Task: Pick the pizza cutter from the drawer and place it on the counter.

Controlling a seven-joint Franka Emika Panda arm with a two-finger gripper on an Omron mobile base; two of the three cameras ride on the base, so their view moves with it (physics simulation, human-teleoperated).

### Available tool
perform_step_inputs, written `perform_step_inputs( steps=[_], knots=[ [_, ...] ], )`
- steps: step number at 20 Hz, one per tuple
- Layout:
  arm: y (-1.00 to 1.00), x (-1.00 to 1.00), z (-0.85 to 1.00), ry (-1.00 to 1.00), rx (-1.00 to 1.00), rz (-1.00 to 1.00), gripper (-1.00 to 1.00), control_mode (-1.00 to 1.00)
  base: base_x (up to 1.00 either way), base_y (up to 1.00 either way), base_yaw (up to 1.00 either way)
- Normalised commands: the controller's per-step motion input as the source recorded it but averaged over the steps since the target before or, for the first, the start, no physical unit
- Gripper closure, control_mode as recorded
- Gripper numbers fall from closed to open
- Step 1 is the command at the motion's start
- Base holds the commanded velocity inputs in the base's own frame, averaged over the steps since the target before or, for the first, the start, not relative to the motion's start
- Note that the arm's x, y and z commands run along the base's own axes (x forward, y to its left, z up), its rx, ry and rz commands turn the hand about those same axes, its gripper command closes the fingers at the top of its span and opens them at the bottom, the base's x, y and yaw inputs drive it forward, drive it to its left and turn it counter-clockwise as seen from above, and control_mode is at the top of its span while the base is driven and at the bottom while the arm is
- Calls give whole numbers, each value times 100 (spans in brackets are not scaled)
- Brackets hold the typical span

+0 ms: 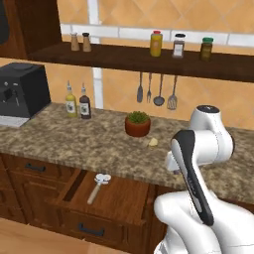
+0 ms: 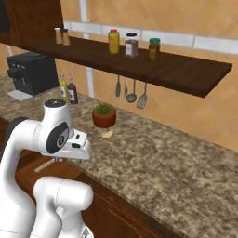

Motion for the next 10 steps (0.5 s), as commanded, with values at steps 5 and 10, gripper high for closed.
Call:
perform_step_inputs(
  steps=[5, 10],
  knots=[
    [0, 0, 0, 0, 0, 0, -100, 100, 49, -23, 43],
    [0, 0, 0, 0, 0, 0, -100, 100, 72, -15, 41]
  ],
)
